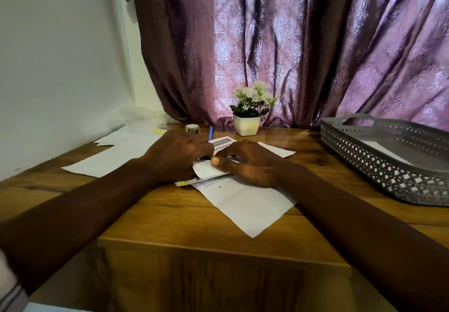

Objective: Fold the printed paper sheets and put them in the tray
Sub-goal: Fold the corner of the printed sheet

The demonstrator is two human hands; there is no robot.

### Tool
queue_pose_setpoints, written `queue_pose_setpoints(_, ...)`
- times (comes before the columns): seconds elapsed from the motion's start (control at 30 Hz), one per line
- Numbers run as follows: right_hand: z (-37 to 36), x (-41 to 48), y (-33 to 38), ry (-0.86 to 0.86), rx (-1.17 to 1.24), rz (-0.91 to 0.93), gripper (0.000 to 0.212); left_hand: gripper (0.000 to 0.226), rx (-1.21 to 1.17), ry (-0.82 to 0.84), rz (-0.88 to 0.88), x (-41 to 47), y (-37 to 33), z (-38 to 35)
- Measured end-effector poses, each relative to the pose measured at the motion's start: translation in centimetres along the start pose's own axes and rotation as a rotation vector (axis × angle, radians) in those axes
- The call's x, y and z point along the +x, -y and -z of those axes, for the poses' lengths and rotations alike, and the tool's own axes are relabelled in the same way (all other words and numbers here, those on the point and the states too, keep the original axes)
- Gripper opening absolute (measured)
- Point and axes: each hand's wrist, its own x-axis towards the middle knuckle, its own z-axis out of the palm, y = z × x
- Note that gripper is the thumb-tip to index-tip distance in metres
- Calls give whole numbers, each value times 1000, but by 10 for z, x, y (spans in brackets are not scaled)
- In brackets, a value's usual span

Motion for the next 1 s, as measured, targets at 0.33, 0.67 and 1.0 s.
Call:
queue_pose_setpoints(0.33, -1, -2, -3, 139, -224, -194, 89, 36, -258, 413, 584, -14, 21, 9)
queue_pose_setpoints(0.67, -1, -6, 6, 153, -301, -225, 81, 34, -583, 254, 971, -25, 28, 4)
queue_pose_setpoints(1.0, -3, -5, 3, 141, -337, -217, 82, 16, -1131, 71, 1116, -14, 16, 8)
